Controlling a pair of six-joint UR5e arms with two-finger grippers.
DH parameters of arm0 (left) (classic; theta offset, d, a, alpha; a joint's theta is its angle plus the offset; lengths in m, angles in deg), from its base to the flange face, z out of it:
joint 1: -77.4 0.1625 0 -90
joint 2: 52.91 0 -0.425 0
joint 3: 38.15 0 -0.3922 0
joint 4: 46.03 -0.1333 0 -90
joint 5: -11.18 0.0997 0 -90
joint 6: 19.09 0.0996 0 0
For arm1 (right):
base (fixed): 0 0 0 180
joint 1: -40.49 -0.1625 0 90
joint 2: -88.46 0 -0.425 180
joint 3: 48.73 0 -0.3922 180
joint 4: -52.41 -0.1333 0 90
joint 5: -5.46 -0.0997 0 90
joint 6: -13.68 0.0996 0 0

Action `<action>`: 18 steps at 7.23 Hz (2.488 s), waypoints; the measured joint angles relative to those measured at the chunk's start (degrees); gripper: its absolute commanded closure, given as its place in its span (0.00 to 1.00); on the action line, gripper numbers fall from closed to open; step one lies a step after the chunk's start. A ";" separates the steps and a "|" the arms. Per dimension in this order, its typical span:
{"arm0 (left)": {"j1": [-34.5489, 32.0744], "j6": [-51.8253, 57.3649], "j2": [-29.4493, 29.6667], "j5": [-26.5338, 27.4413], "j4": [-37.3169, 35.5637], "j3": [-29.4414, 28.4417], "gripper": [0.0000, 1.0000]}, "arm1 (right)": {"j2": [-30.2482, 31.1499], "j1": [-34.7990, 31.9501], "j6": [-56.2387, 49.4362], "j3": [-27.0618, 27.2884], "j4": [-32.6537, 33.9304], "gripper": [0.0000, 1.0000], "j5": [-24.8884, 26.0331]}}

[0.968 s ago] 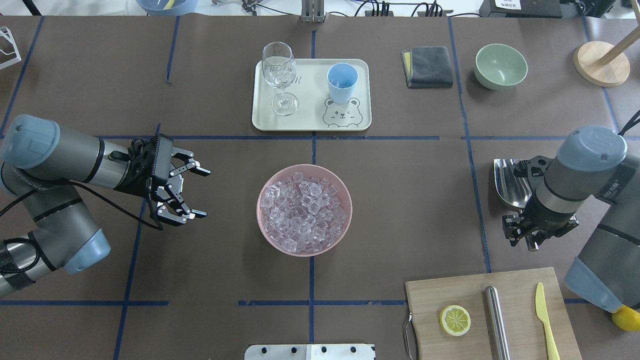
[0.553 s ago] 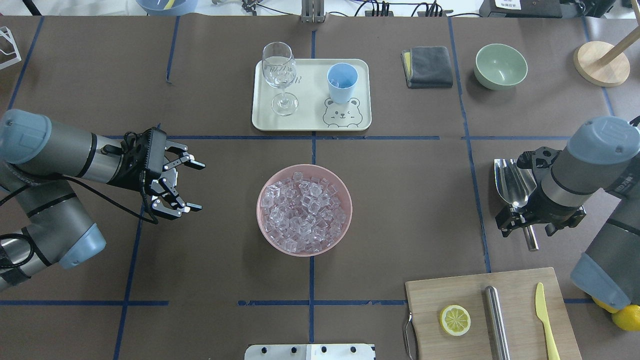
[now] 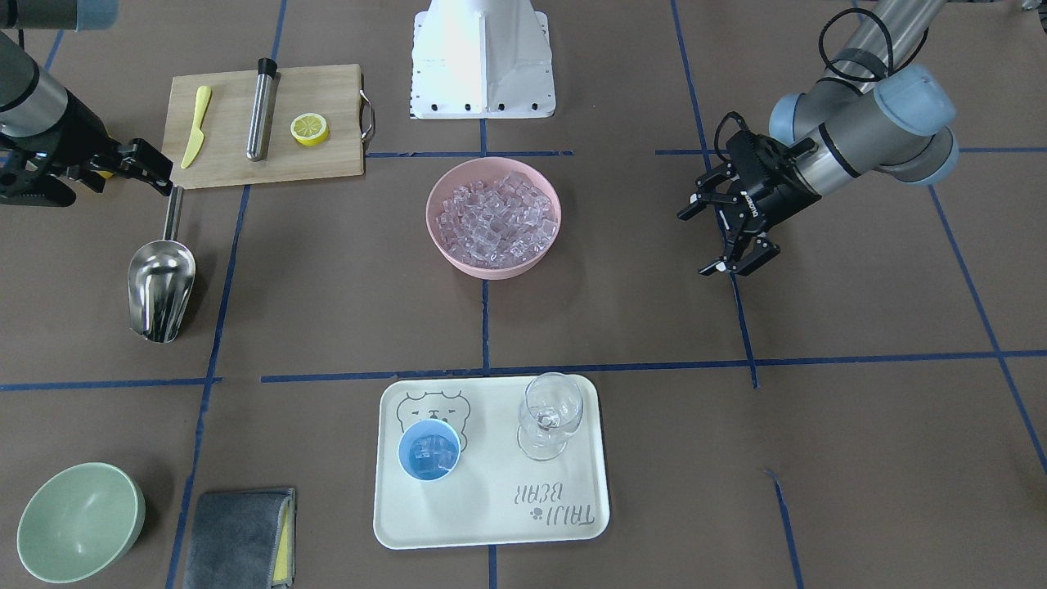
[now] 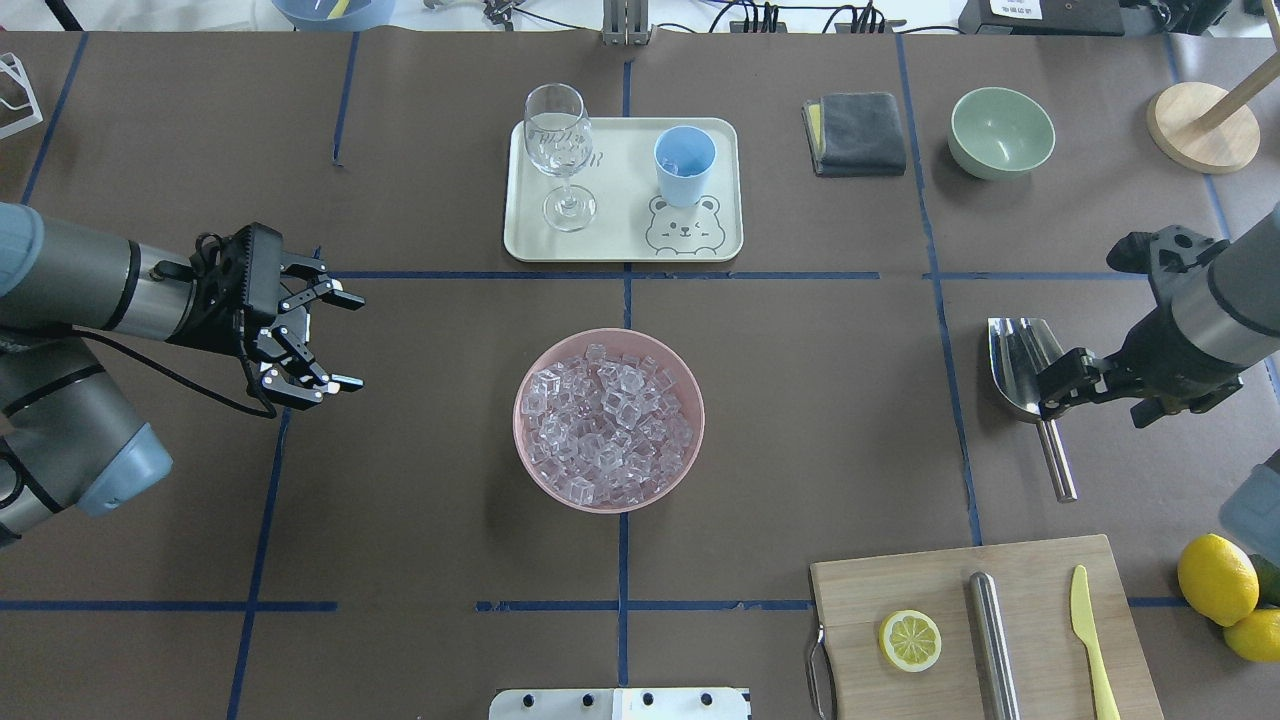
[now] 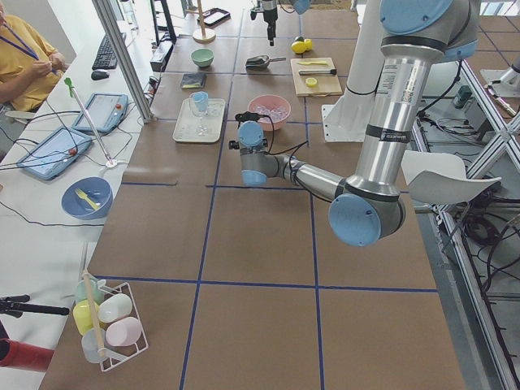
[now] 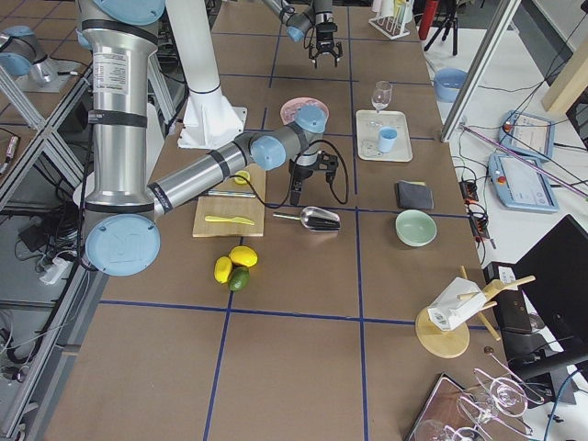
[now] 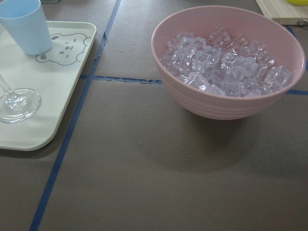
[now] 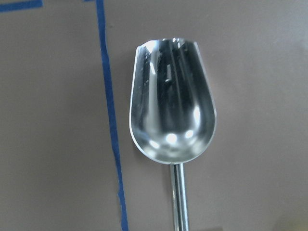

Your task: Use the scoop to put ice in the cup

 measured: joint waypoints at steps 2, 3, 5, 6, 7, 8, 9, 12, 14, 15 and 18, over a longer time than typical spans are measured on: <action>-6.87 0.03 -4.53 1.26 -0.27 -0.66 0.00 | 0.24 -7.85 -0.70 -2.23 -0.22 0.00 -0.75; -9.80 0.07 -6.76 4.29 -0.34 -1.30 0.00 | 0.33 -10.79 -2.46 -3.75 -0.30 0.00 -0.95; -12.25 0.02 -12.12 14.27 -0.26 -1.61 0.00 | 0.44 -13.81 -5.54 -5.01 -0.26 0.00 -1.28; -14.22 -0.01 -14.24 18.90 -0.83 -1.93 0.00 | 0.43 -14.26 -6.17 -5.34 -0.37 0.00 -1.39; -18.32 -0.07 -15.04 21.49 -3.50 -2.78 0.00 | 0.30 -14.63 -7.50 -6.05 -0.49 0.00 -1.44; -22.89 -0.29 -15.05 22.60 -7.54 -3.60 0.00 | 0.07 -15.18 -9.82 -7.12 -0.52 0.00 -1.44; -26.65 -0.62 -15.11 22.89 -11.17 -4.10 0.00 | -0.17 -15.92 -11.80 -8.24 -0.51 0.00 -1.40; -34.69 -0.82 -12.98 10.05 -30.66 -4.03 0.00 | -0.96 -20.34 -21.76 -12.73 -0.39 0.00 -1.63; -37.21 -0.86 -10.31 -1.56 -46.83 -3.21 0.00 | -1.76 -24.29 -31.41 -17.73 -0.20 0.00 -3.38; -38.37 -0.84 -9.29 -5.97 -55.35 -2.07 0.00 | -1.91 -25.92 -36.20 -20.17 -0.04 0.00 -4.20; -40.51 -5.94 -10.41 -13.13 -66.88 4.22 0.00 | -2.01 -29.17 -40.95 -23.15 0.59 0.00 -6.24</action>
